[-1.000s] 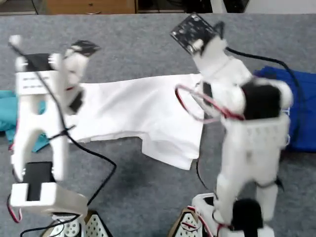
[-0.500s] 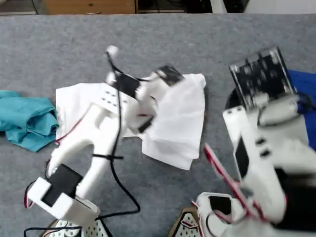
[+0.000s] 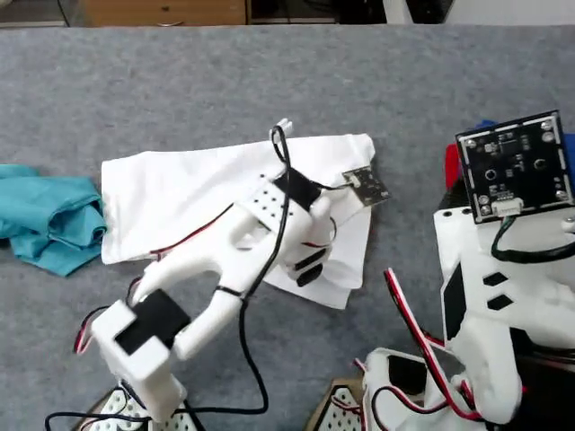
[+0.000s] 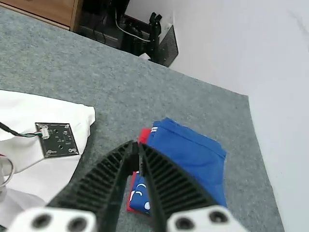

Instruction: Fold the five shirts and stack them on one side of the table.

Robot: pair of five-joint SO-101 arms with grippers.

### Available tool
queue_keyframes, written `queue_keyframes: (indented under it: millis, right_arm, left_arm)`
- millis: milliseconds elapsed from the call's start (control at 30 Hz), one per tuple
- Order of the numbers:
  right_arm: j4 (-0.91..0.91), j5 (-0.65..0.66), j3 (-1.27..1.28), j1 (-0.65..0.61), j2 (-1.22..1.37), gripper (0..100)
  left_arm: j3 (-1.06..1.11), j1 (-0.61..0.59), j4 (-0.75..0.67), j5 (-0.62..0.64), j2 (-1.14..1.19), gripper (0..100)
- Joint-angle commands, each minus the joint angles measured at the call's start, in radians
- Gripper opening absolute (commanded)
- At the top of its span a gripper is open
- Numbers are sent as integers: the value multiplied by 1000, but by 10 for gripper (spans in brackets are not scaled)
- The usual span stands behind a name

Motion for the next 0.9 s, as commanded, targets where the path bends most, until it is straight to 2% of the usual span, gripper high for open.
queue_keyframes:
  millis: [0, 100, 333, 700, 867]
  right_arm:
    - [14, -6, 13, 16, -7, 2]
    - [14, -9, 39, 16, -10, 2]
    - [14, -8, 44, 16, -10, 2]
    - [14, -11, 47, 16, -10, 2]
    - [14, -11, 47, 16, -10, 2]
  left_arm:
    - [-101, -26, -11, -6, 33, 192]
    - [-161, -40, -11, -6, 84, 185]
    - [-199, -41, -9, -8, 180, 47]
    - [-238, -51, -5, -8, 194, 19]
    - [-350, -137, -12, -6, 206, 19]
